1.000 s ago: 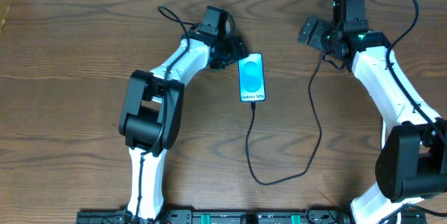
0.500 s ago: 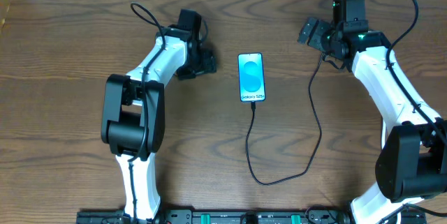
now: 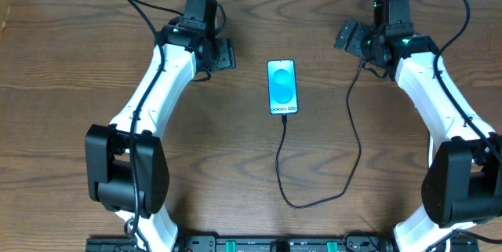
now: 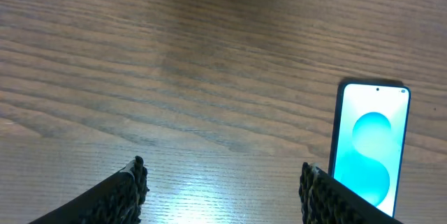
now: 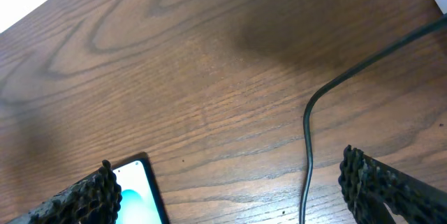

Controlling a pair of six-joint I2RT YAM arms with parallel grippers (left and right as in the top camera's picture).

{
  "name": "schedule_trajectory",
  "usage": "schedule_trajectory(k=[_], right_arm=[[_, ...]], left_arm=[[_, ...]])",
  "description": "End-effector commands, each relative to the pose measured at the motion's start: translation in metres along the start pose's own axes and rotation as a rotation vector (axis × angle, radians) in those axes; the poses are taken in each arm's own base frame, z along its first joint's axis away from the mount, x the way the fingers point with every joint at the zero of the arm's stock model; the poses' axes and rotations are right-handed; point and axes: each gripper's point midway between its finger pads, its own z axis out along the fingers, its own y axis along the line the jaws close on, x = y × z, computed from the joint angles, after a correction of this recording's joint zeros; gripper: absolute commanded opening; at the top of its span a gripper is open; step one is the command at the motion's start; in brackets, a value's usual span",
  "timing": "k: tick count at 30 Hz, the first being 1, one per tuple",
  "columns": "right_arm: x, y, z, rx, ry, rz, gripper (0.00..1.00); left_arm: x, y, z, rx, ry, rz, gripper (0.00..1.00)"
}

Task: Plug charger to phone and switch on socket
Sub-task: 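Release the phone and raise the left gripper back to the left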

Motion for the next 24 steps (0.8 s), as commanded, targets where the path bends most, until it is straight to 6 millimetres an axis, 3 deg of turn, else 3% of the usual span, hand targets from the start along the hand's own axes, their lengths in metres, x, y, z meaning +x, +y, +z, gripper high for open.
schedule_trajectory(k=[1,10,22,23,24], right_arm=[[-0.002,-0.002,0.001,0.012,-0.005,-0.009,0.99],[-0.002,-0.002,0.001,0.012,-0.005,-0.009,0.99],[-0.002,-0.002,0.001,0.013,-0.005,-0.009,0.99],[-0.001,-0.002,0.001,0.013,-0.004,-0.009,0.99],[-0.001,-0.003,0.001,0.013,-0.002,-0.009,0.99]], left_arm=[[-0.005,0.001,-0.017,-0.01,-0.031,0.018,0.72],[0.004,0.003,-0.05,-0.011,-0.03,0.018,0.72],[0.013,0.003,-0.134,0.026,-0.132,0.021,0.72],[0.013,0.003,-0.138,0.029,-0.141,0.021,0.98],[0.013,0.003,-0.139,0.031,-0.145,0.021,0.98]])
